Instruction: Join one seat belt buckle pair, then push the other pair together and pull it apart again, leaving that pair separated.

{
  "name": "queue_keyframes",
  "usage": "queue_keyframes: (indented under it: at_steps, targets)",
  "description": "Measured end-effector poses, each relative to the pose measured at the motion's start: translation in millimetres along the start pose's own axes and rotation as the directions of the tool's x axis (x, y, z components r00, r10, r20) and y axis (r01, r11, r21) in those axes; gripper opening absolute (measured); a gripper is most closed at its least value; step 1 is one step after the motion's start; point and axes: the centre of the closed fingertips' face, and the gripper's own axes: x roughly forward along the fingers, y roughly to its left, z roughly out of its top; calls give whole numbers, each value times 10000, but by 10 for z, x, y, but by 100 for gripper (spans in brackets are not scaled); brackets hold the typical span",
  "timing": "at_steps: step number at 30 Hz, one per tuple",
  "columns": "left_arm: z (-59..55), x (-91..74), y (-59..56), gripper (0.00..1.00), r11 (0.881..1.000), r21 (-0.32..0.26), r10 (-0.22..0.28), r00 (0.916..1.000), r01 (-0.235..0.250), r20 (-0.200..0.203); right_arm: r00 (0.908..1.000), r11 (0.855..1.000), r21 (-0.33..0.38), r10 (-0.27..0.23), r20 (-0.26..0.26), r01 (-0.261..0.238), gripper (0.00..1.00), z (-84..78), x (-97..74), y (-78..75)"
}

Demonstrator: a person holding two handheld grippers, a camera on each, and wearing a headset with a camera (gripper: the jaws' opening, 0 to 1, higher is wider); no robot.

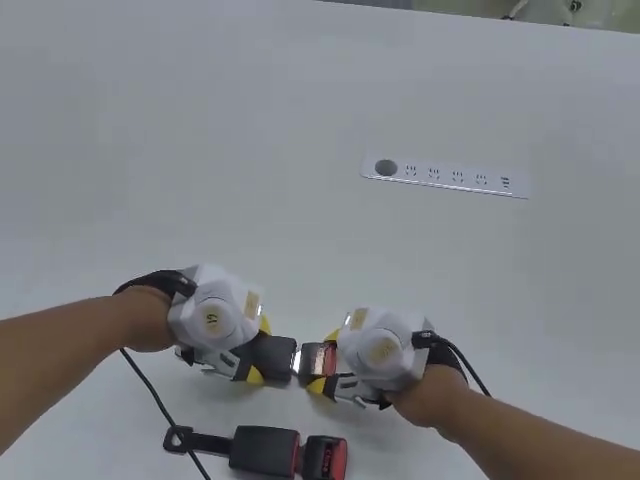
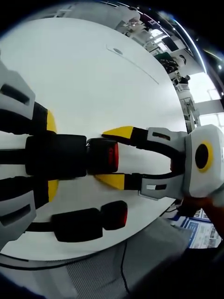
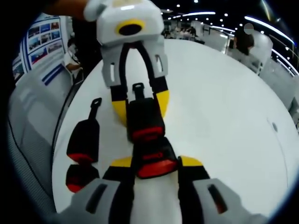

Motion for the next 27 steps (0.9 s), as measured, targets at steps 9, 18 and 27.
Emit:
queue_keyframes:
  at_steps: [9, 18, 27]
  targets:
    - [-2, 1, 7, 35, 9999, -126, 40, 10000, -39, 63, 10000, 10000, -69, 35, -1, -35, 35, -14, -3, -8]
    - [7, 5, 11, 35, 9997, -239, 63, 9999, -59, 140, 10000, 10000, -57, 35, 70, -35, 35, -23, -14, -12]
    - [10, 8, 12, 35, 9996, -285, 62, 9994, -53, 328, 9999, 9999, -113, 108, 97, -107, 36, -104, -119, -63]
